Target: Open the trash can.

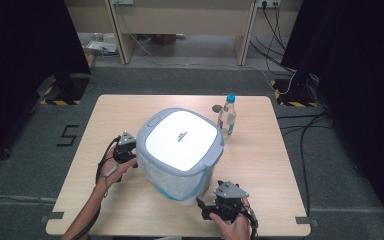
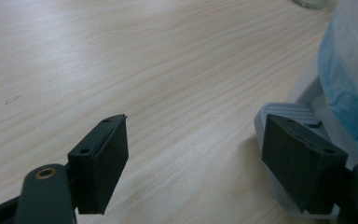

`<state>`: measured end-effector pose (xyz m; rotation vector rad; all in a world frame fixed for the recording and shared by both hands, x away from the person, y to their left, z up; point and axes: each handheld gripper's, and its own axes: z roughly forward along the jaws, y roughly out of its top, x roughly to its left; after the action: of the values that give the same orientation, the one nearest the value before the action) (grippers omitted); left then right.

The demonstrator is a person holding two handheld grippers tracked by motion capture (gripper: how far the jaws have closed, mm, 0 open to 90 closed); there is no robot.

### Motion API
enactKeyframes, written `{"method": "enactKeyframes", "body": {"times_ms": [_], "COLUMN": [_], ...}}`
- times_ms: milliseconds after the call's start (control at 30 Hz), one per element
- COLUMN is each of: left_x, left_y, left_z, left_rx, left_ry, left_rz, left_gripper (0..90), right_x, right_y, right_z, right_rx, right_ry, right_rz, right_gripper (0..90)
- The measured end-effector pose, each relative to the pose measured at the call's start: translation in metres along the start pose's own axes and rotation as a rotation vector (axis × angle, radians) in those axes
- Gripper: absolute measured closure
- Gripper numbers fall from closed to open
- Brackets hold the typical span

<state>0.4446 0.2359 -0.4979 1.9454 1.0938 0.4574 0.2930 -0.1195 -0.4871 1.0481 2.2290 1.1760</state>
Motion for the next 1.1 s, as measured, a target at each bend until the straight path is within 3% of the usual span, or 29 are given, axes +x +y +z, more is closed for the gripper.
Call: {"method": "enactKeyframes", "body": {"times_ms": [133, 167, 333, 433, 600, 633, 700, 767, 800, 867, 967, 1100], "left_x": [0.003, 0.003, 0.009, 0.014, 0.023, 0.026, 0.027, 0.031, 0.032, 0.033, 0.037, 0.039], "left_y": [-0.003, -0.003, -0.002, -0.002, -0.007, -0.011, -0.014, -0.019, -0.021, -0.023, -0.019, -0.009], "left_z": [0.002, 0.003, 0.001, 0.001, -0.004, -0.005, -0.005, -0.008, -0.01, -0.014, -0.02, -0.02], "left_rx": [0.014, 0.013, 0.012, 0.014, 0.016, 0.055, 0.082, 0.05, 0.039, 0.016, -0.024, -0.035], "left_ry": [0.003, 0.006, 0.018, 0.027, 0.062, 0.085, 0.099, 0.079, 0.088, 0.09, 0.087, 0.086], "left_rz": [-0.01, -0.013, -0.019, -0.031, -0.051, -0.03, -0.016, -0.072, -0.077, -0.09, -0.113, -0.105], "left_gripper": [22.2, 22.2, 22.8, 23.2, 26.4, 27.0, 27.4, 24.9, 24.9, 24.6, 24.2, 24.0], "right_x": [-0.021, -0.025, -0.037, -0.045, -0.059, -0.065, -0.072, -0.078, -0.078, -0.082, -0.076, -0.05], "right_y": [0.009, 0.011, 0.018, 0.025, 0.041, 0.047, 0.054, 0.059, 0.059, 0.061, 0.058, 0.042], "right_z": [0.003, 0.005, 0.016, 0.023, 0.042, 0.051, 0.061, 0.068, 0.068, 0.067, 0.055, 0.036], "right_rx": [-0.028, -0.021, -0.017, -0.01, -0.001, -0.001, -0.002, -0.006, -0.006, -0.034, -0.044, -0.044], "right_ry": [-0.058, -0.06, -0.055, -0.078, -0.074, -0.083, -0.086, -0.093, -0.093, -0.066, -0.035, 0.031], "right_rz": [-0.002, 0.002, 0.004, -0.022, -0.041, -0.028, -0.013, 0.004, 0.004, 0.073, 0.095, 0.074], "right_gripper": [16.3, 12.2, 14.4, 14.3, 14.4, 15.1, 16.9, 19.0, 19.0, 20.1, 19.3, 18.9]}}
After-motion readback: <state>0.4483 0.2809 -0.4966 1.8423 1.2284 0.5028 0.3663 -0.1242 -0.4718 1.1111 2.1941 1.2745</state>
